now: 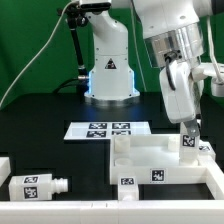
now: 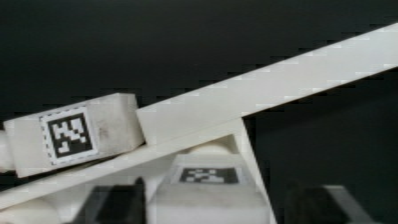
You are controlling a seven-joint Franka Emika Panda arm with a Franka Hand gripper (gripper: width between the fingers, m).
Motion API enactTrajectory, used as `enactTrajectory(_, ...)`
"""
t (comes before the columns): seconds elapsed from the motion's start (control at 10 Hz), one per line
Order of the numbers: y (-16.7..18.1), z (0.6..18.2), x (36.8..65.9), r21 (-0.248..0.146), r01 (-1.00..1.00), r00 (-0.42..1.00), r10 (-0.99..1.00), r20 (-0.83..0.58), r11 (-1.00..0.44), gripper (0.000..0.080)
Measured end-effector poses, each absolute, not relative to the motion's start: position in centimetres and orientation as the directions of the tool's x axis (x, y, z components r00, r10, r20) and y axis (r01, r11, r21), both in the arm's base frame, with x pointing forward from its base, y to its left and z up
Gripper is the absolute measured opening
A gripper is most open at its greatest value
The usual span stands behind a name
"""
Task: Assemble one leg
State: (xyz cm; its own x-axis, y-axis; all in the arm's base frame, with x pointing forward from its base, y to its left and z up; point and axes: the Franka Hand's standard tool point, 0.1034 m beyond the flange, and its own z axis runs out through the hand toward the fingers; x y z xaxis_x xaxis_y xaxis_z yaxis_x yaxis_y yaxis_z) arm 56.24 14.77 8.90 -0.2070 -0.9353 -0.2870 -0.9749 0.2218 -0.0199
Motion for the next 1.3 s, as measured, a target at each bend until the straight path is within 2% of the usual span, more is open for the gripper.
enactTrajectory(0.1,14.2,8.9,56.2,-0.037,-0.989,-0.129,-0.950,-0.283,0.146,0.0577)
enactTrajectory(0.2,14.0,8.9,56.3,-0.050,-0.993,-0.090,-0.956,-0.279,0.108,0.0629)
enactTrajectory(0.6,14.1,8.8,56.2,-0.128,-0.976,0.205,-0.946,-0.253,-0.177,0.0648)
enactTrajectory(0.7,14.1,8.8,56.2,-0.135,-0.963,0.262,-0.934,-0.245,-0.234,0.0648)
enactTrajectory(0.8,14.0,9.0,55.8,-0.109,-0.900,0.436,-0.869,-0.234,-0.422,0.0648)
enactTrajectory(0.9,13.8,9.5,56.2,-0.102,-0.822,0.569,-0.793,-0.219,-0.561,0.0648)
enactTrajectory(1.2,14.3,9.9,56.5,-0.059,-0.594,0.793,-0.572,-0.212,-0.802,0.0648)
enactTrajectory(1.3,14.3,9.7,56.5,-0.073,-0.531,0.836,-0.508,-0.209,-0.844,0.0648)
